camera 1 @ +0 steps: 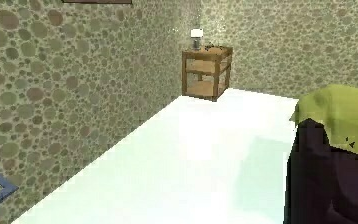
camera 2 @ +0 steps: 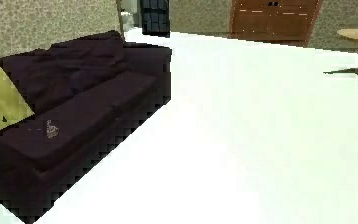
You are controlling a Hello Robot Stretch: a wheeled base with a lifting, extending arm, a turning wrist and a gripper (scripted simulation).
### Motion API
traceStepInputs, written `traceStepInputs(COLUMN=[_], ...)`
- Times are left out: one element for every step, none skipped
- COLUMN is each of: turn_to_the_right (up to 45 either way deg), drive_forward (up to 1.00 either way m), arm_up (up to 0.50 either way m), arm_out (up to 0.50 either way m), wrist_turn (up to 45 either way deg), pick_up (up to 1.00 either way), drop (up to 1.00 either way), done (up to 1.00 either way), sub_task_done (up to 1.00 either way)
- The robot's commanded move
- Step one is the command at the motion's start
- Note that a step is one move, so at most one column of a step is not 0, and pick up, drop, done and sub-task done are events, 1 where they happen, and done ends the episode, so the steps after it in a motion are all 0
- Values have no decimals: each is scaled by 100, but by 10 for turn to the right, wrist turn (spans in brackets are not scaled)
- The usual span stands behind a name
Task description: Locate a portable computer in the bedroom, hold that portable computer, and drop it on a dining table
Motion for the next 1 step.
traceStepInputs(turn_to_the_right=[0], drive_forward=[65], arm_up=[0], arm_out=[0], wrist_turn=[0], pick_up=[0], drop=[0], done=[0], sub_task_done=[0])
